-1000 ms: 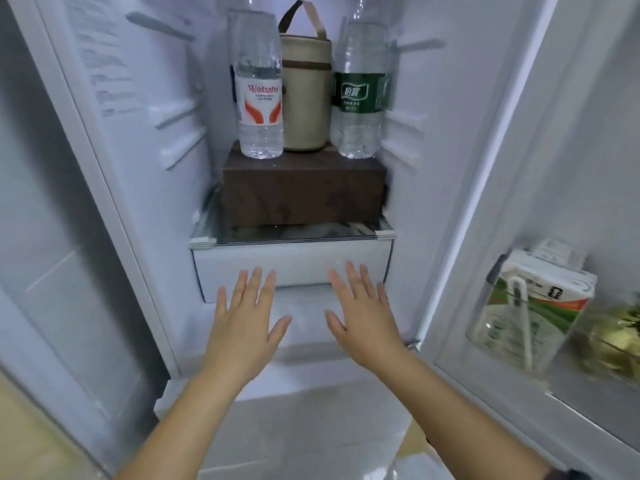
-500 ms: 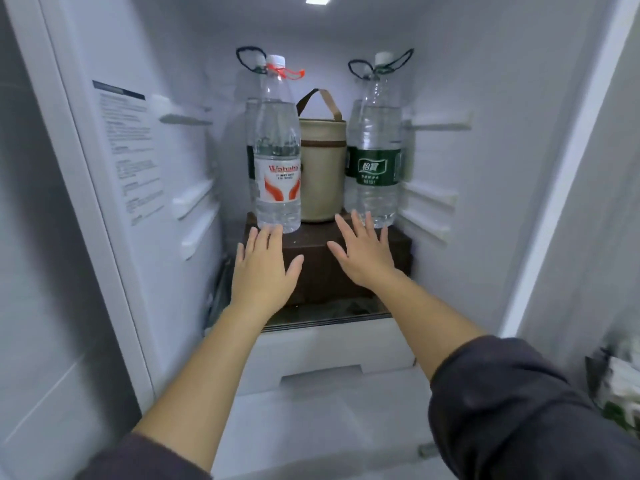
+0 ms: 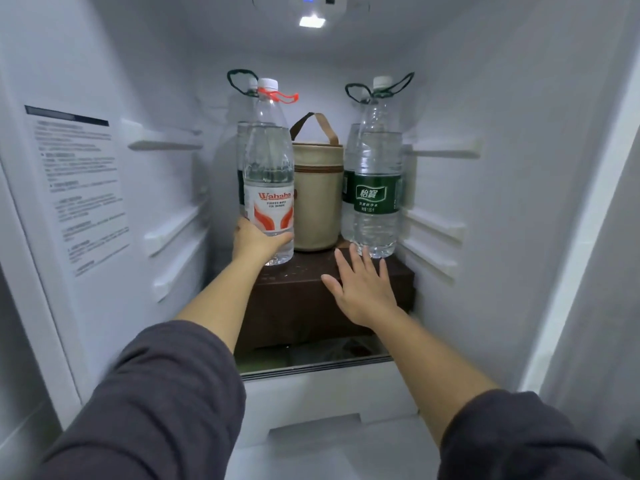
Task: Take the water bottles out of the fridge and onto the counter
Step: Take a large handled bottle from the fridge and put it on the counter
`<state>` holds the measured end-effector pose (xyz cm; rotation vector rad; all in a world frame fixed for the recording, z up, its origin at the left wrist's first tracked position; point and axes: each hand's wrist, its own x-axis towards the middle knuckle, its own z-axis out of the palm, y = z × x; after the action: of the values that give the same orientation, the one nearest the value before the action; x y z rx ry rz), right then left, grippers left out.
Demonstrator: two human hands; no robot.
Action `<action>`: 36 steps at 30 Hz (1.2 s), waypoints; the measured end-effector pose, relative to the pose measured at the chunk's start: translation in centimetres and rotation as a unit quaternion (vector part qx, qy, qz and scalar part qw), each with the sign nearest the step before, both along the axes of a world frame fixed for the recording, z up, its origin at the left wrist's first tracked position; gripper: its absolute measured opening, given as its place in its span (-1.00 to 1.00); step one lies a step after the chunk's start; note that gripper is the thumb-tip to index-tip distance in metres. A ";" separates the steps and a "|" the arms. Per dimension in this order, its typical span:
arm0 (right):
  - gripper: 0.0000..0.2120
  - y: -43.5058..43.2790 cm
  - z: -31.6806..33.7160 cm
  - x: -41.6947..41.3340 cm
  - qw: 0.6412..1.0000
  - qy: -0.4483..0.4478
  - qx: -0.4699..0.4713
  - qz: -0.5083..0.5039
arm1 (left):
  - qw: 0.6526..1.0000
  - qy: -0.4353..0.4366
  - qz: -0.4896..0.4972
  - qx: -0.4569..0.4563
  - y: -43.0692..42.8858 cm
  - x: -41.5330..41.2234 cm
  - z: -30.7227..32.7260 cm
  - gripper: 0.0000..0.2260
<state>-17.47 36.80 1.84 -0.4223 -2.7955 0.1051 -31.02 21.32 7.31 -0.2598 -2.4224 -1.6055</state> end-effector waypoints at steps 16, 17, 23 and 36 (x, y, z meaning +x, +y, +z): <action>-0.34 -0.3 0.2 0.2 1.000 -0.004 -0.006 -0.001 | 0.998 0.045 -0.003 -0.041 -3.1 3.9 -1.3 -0.19; -0.34 -0.4 0.3 0.3 1.000 -0.007 -0.007 -0.001 | 0.998 0.047 -0.008 -0.039 -3.2 4.2 -1.4 -0.20; -0.32 -0.4 2.5 0.8 0.993 -0.002 -0.114 0.020 | 0.998 0.064 -0.025 -0.013 -3.4 4.5 -2.1 -0.27; -0.08 -7.7 19.6 -5.1 0.833 0.226 -0.474 0.175 | 0.997 0.066 -0.040 0.013 -3.3 3.8 -2.8 -0.20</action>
<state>-22.62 29.12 21.46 -0.0469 -2.1157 1.4882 -27.26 17.97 4.48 -0.4493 -2.3169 -1.5975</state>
